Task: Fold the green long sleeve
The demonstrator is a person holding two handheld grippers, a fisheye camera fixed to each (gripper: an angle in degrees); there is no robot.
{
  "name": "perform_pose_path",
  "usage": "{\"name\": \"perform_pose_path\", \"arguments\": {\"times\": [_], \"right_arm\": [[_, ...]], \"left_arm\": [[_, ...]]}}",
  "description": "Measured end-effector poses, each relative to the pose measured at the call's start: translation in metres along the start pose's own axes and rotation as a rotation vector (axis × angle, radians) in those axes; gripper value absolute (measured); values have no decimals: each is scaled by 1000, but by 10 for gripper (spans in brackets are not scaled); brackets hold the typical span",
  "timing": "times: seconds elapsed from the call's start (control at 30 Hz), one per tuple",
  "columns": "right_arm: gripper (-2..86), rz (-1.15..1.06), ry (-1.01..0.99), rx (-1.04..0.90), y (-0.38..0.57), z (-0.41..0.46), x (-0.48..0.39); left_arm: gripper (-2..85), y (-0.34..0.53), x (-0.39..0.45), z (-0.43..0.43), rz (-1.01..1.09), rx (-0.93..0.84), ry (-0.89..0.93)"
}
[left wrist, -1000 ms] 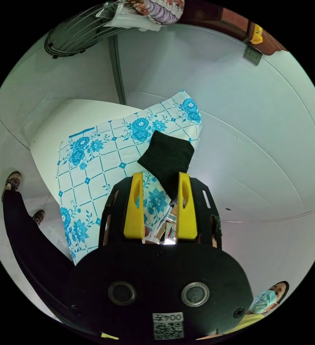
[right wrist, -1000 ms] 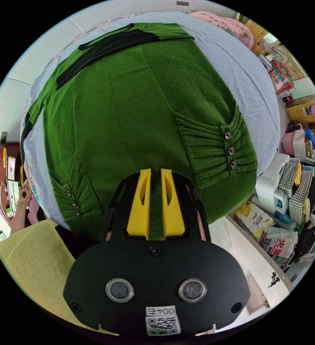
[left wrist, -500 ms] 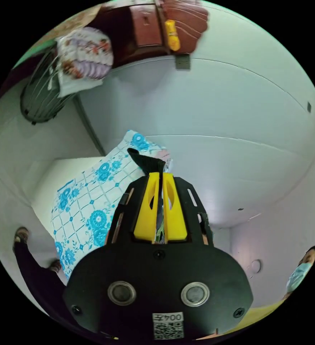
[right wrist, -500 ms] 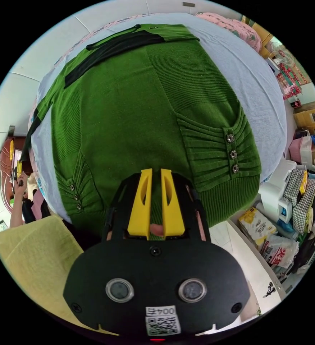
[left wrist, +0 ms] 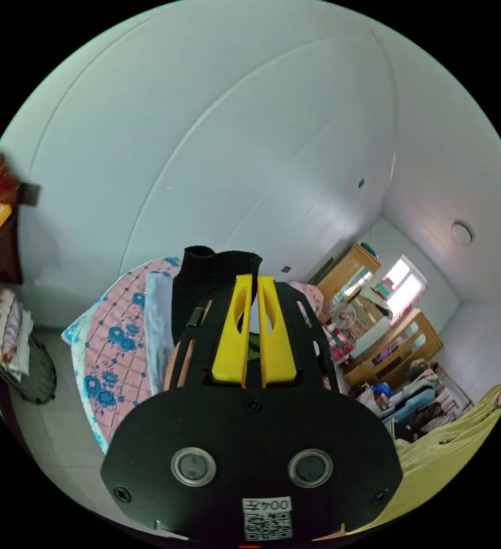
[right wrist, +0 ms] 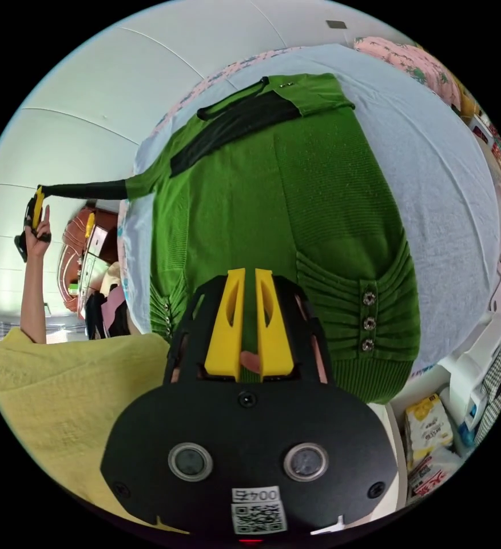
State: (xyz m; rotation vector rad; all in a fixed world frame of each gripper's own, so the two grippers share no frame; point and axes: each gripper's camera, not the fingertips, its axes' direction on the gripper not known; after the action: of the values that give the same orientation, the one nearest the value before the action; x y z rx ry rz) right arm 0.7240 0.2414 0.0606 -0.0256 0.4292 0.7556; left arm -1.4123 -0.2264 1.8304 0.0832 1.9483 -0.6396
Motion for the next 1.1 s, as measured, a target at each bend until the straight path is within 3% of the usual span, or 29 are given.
{"name": "perform_pose_path", "arguments": {"times": [0.3,0.5,0.57,0.67,0.9,1.1], "right_arm": [[39,-31,-124,81,-2,-47,62],[37,54,-172,132,24,-71,122],[36,97,-189,149,37,-77,144],[37,131,-203,165,49,-82,162],[44,128,-229,168,41,-77,178],[49,82,-300,189,-26,-64,178]], "left_arm": [[22,60,245,240,339,-248,88],[44,177,358,414,513,-516,107],[73,234,388,481,585,-678,92],[105,296,427,535,702,-815,57],[120,360,478,532,820,-802,94],[120,385,410,482,677,-760,-118]]}}
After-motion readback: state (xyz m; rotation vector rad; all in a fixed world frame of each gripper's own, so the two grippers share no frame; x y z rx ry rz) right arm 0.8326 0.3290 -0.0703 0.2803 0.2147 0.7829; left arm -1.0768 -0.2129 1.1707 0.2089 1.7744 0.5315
